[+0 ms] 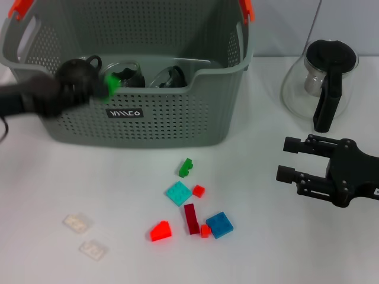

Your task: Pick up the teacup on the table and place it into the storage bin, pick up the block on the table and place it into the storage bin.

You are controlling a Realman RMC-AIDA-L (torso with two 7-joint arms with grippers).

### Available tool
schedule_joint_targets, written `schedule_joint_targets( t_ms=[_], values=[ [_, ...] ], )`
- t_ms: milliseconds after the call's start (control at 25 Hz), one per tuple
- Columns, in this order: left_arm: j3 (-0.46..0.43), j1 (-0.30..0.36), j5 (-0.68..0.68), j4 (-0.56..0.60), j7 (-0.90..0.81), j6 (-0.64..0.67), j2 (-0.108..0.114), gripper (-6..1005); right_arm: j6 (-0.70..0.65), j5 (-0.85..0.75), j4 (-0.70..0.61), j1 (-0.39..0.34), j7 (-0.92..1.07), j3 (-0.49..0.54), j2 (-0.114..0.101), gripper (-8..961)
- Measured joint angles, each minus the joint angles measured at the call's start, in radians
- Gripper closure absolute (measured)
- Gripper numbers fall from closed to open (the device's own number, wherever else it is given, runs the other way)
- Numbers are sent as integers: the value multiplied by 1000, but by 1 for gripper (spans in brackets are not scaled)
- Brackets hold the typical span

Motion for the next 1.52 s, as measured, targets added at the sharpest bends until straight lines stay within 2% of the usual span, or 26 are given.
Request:
schedule_joint_targets(
  t_ms=[200,320,440,600,800,920,1160,1360,1520],
  values=[
    [-6,-36,-166,-10,-126,-61,14,864,0,0,3,-2,-4,4,1,279],
    [-3,-60,-241,-17,-161,-167,19,865,0,0,5,-5,-6,6,1,279],
    [21,-90,-254,-20,-170,-276,29,865,0,0,5,-6,-8,6,8,279],
    [130,-129,-225,-39,-180,-401,47,865,0,0,4,-9,-8,6,12,279],
    [295,-151,-104,-16,-212,-579,40,865,-1,5,6,-9,-9,7,13,279],
    [359,-163,-12,-8,-246,-641,35,864,-2,5,6,-7,-8,7,13,279],
    [405,-175,94,-4,-331,-718,30,864,-2,6,6,-4,-2,7,12,280],
    [401,-175,98,-2,-370,-735,30,864,0,7,6,-9,-2,7,11,280],
    [397,-174,94,0,-373,-732,30,746,1,7,7,-9,-4,7,11,280]
  ],
)
